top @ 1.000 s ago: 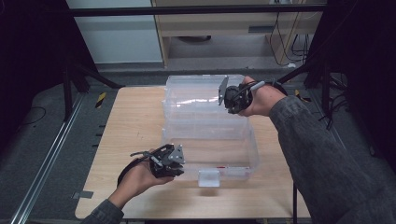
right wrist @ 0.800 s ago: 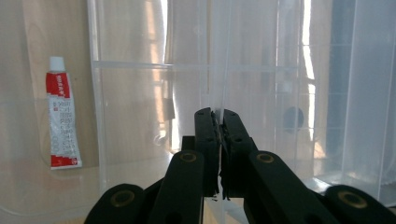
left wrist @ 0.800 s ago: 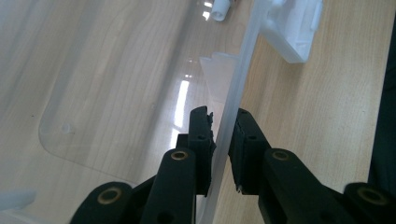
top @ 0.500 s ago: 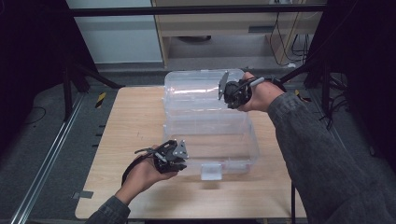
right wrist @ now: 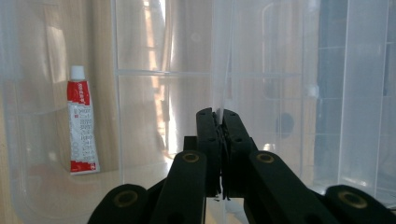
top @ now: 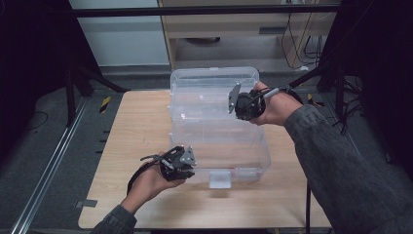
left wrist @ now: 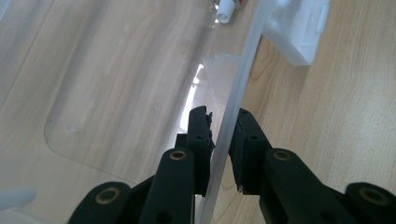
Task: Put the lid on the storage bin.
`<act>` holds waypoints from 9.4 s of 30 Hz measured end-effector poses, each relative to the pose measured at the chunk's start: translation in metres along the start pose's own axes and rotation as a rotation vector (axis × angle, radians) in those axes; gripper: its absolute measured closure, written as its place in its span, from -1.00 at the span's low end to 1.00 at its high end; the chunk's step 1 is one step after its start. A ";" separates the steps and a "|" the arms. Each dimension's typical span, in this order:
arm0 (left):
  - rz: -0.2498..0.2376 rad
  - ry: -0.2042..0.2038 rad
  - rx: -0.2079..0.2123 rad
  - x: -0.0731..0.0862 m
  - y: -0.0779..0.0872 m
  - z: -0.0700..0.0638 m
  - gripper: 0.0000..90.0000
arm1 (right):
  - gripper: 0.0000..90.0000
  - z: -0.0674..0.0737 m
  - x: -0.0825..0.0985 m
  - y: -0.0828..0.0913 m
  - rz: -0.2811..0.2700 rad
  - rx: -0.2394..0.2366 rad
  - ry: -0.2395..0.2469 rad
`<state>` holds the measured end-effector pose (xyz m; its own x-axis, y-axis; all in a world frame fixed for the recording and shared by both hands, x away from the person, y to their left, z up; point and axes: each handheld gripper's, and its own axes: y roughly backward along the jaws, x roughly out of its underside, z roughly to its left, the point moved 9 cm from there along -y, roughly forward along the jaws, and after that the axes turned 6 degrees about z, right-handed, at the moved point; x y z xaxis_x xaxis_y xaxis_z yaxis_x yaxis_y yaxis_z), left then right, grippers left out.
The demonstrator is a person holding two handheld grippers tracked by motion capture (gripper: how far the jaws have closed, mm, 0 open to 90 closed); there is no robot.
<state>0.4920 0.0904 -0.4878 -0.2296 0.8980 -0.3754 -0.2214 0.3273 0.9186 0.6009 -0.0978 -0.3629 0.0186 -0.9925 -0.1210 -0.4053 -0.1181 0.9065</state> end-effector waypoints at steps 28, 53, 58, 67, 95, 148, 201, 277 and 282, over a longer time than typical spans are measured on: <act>-0.011 -0.015 -0.008 0.000 -0.001 0.001 0.72 | 0.93 0.055 0.007 0.011 -0.002 0.027 0.015; -0.045 -0.033 -0.031 0.004 0.010 -0.001 0.58 | 0.86 0.070 0.010 0.010 -0.015 0.013 0.027; -0.040 -0.028 -0.054 0.003 0.010 -0.001 0.63 | 0.87 0.072 0.009 0.010 -0.026 0.007 0.024; -0.024 -0.020 -0.068 0.002 0.011 -0.002 0.62 | 0.89 0.076 0.009 0.009 -0.023 -0.004 0.031; -0.105 0.040 -0.097 0.001 0.020 -0.008 0.33 | 0.88 0.083 0.019 0.006 -0.028 -0.038 0.015; -0.502 0.449 -0.059 -0.013 0.124 0.096 0.99 | 0.78 0.098 0.025 0.002 -0.067 -0.031 -0.016; -0.450 0.433 -0.067 0.034 0.086 0.054 1.00 | -0.41 0.135 0.114 0.007 -0.180 0.126 -0.441; -0.183 0.604 -0.259 0.117 -0.020 0.166 0.99 | -0.57 0.037 0.206 -0.144 -0.096 0.113 -0.995; -0.209 0.650 -0.271 0.123 -0.029 0.177 0.99 | -0.58 0.020 0.211 -0.160 -0.113 0.121 -1.073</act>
<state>0.6376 0.2431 -0.5384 -0.6537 0.4419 -0.6143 -0.5297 0.3126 0.7885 0.6515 -0.2873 -0.5410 -0.7237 -0.4233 -0.5450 -0.5401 -0.1442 0.8292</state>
